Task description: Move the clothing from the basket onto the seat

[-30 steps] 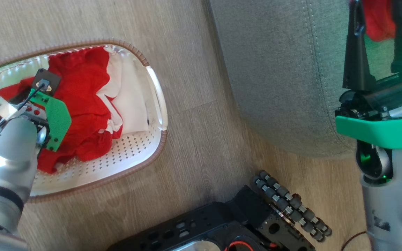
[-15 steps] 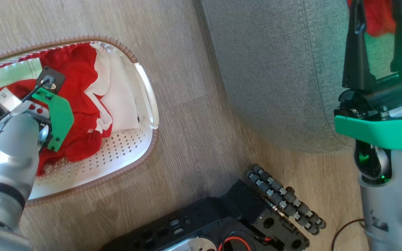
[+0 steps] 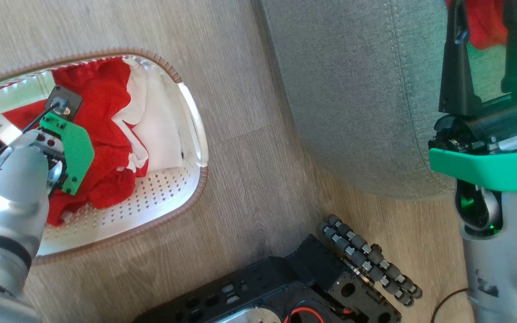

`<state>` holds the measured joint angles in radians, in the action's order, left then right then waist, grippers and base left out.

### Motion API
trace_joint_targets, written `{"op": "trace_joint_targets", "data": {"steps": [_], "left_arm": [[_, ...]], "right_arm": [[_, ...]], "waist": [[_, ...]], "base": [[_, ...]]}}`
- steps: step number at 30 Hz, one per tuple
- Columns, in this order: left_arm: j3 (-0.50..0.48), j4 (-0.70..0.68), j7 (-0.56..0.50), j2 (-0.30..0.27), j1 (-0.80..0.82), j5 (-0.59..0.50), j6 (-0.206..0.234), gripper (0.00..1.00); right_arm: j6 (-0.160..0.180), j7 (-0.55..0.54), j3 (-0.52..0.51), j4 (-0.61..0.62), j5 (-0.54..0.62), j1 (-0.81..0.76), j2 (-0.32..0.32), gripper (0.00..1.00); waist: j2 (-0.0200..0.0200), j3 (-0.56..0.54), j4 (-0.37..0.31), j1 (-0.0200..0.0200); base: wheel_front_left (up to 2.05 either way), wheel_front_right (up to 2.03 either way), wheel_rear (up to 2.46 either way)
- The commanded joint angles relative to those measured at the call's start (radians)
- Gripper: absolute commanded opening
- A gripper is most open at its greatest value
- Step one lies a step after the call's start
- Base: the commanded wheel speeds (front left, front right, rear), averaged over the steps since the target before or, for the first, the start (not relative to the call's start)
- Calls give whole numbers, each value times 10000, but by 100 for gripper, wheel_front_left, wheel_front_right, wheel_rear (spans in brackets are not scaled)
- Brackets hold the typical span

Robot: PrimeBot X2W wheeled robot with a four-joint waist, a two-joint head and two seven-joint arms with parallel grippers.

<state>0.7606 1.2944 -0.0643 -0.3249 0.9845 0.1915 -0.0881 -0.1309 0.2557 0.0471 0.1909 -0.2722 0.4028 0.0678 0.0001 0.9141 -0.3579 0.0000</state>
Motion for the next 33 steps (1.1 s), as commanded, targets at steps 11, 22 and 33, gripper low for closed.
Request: {"op": "trace_joint_targets", "data": {"steps": [11, 22, 33], "left_arm": [[-301, -47, 757, -109, -754, 624, -227, 0], [-431, -131, 2032, 602, -1450, 1293, -385, 0], [-420, -811, 3066, 1276, -2661, 2421, -422, 0]], "right_arm": [[2, 61, 140, 112, 95, -194, 123, 100], [2, 61, 108, -193, 57, -495, 473, 100], [2, 61, 288, -732, -48, -1153, 1024, 100]], "waist": [[-1, -1220, 307, 0], [-1, -2843, 814, 0], [-1, -5173, 1649, 0]], "base": [[0, 0, 0], [0, 0, 0], [0, 0, 0]]}}
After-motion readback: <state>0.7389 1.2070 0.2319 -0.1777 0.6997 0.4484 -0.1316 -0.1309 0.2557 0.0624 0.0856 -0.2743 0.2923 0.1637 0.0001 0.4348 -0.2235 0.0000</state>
